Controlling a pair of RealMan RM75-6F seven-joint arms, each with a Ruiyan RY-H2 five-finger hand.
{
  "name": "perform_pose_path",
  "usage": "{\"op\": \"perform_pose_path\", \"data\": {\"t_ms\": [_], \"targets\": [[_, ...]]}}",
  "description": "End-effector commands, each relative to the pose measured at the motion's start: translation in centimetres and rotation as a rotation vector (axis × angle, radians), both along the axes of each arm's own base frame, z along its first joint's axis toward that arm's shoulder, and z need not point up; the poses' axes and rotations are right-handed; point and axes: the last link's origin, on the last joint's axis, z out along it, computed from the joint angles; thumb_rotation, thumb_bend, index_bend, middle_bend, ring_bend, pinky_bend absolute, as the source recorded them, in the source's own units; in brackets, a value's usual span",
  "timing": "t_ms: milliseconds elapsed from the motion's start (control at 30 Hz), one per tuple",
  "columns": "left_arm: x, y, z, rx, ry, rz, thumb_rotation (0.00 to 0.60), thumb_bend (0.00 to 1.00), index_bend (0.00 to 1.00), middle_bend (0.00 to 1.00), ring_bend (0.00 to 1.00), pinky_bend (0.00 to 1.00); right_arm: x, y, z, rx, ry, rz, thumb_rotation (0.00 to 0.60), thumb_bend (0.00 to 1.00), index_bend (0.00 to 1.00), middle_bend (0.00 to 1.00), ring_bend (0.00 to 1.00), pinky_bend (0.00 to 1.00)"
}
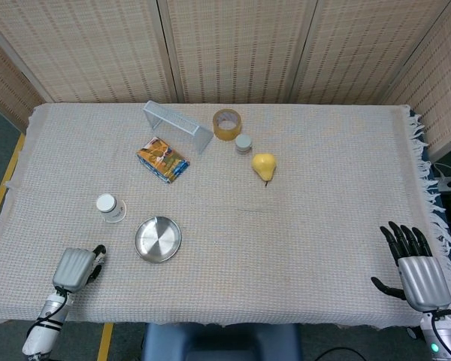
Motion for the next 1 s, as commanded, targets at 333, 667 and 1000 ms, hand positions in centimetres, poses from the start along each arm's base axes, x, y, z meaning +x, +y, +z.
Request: {"op": "perform_pose_path", "data": {"t_ms": [333, 667, 1000], "targets": [[-0.29, 0.18, -0.11, 0.001, 0.008, 0.011, 0.6, 0.37, 0.44, 1.0, 1.0, 1.0, 0.04, 0.04, 0.01, 0.0, -0.001, 0.002, 0.506, 0.08, 0.0, 0.0, 0.0, 0.0], [-0.14, 0.32, -0.23, -0.004, 0.001, 0.009, 0.6, 0.36, 0.45, 1.0, 1.0, 1.0, 0.01, 0.01, -0.07, 0.001, 0.001, 0.0, 0.506, 0.08, 0.0, 0.0, 0.0, 0.0], [-0.25, 0.44, -0.38, -0.016, -0.008, 0.019, 0.6, 0.36, 0.52, 1.0, 1.0, 1.0, -0.05, -0.02, -0.04, -0.001, 0.003, -0.003, 0.506, 0.08, 0.0, 0.0, 0.0, 0.0]]}}
